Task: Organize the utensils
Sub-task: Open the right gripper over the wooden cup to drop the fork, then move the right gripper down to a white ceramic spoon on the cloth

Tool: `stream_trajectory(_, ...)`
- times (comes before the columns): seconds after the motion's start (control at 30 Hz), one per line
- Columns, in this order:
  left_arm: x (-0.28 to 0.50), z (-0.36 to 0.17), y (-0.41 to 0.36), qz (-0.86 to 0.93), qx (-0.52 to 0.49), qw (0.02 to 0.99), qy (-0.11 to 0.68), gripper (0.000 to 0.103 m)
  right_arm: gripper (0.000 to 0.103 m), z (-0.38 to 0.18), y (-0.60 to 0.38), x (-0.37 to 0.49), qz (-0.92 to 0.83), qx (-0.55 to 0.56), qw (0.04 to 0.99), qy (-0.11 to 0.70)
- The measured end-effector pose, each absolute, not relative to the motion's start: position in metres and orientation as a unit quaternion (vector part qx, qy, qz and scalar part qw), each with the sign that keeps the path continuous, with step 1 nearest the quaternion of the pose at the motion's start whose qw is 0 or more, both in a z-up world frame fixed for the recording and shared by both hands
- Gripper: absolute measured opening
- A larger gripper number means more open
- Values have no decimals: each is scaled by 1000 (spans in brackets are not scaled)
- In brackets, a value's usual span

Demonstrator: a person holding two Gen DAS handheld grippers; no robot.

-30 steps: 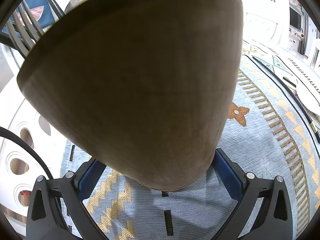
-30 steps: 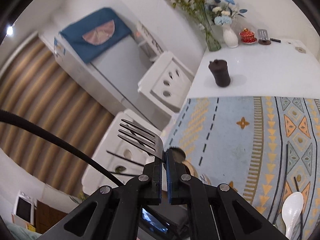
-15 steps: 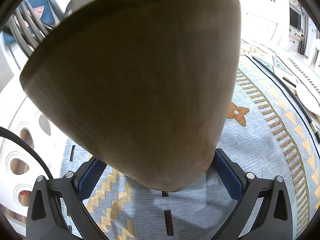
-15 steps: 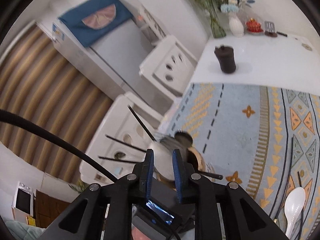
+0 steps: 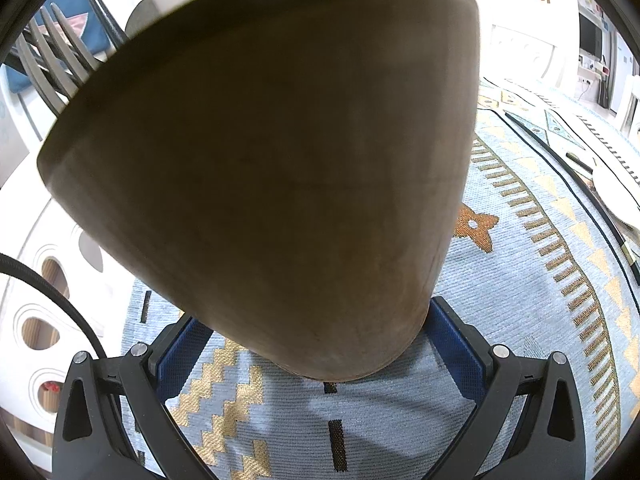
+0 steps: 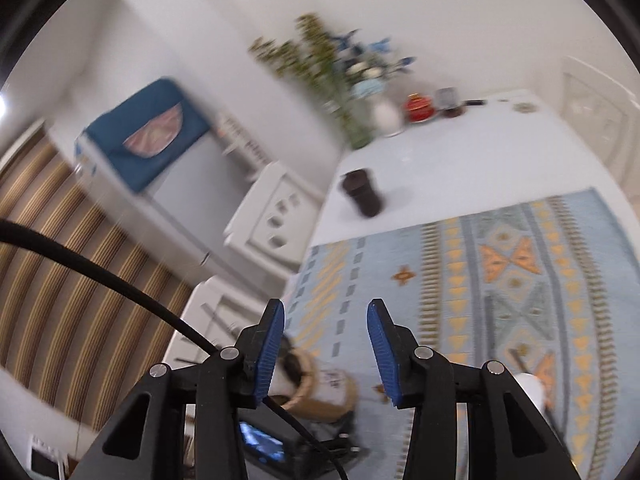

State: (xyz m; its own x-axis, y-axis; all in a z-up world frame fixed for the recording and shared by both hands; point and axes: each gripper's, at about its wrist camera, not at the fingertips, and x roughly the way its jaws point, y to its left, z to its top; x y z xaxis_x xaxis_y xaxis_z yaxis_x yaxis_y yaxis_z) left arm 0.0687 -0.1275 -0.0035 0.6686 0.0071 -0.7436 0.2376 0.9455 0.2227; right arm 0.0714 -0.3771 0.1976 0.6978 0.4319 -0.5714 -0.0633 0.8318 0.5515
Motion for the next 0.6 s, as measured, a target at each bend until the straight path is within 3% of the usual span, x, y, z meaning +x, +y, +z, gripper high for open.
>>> stream_trajectory(0.27,67,-5,-133,-62,156,901,401,103,49,171,-442,48,37,271,883,382)
stream_trajectory(0.6,67,-8,-136,-61,158,900,401,103,49,79,-464,38,-50,240,820,518)
